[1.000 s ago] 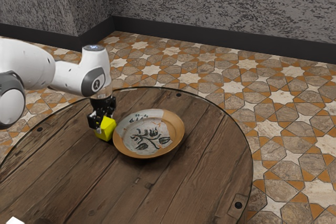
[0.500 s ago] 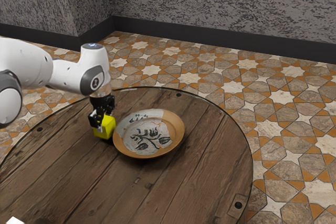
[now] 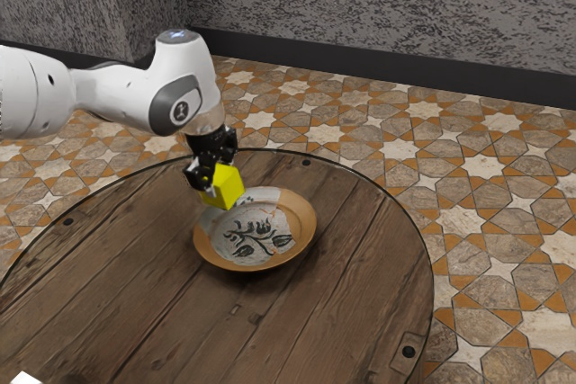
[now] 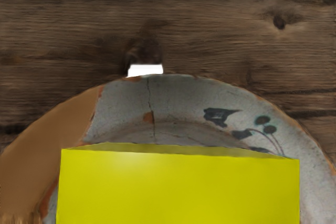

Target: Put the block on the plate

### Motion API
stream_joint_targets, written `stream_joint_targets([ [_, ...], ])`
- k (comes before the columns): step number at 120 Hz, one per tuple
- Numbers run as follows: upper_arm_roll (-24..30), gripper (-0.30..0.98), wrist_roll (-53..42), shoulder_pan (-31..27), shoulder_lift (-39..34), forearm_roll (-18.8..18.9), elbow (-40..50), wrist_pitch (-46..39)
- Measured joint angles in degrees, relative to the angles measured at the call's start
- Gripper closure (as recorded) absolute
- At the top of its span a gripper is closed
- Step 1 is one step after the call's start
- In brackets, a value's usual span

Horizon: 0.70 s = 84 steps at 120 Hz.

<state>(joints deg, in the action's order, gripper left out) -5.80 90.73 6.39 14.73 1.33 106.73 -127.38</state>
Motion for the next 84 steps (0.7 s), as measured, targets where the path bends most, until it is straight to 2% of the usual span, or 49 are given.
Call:
stream_joint_targets([
  [24, 0.1, 0.33, 0.5, 5.4, 3.9, 0.0, -0.8, -0.4],
  [46, 0.2, 0.15, 0.7, 5.6, 4.9, 0.0, -1.2, -0.7],
  [68, 0.3, 0.06, -0.4, 5.0, -1.7, 0.3, 2.4, 0.4],
  [84, 0.3, 0.03, -6.0, 4.0, -7.0, 0.4, 4.5, 4.2],
])
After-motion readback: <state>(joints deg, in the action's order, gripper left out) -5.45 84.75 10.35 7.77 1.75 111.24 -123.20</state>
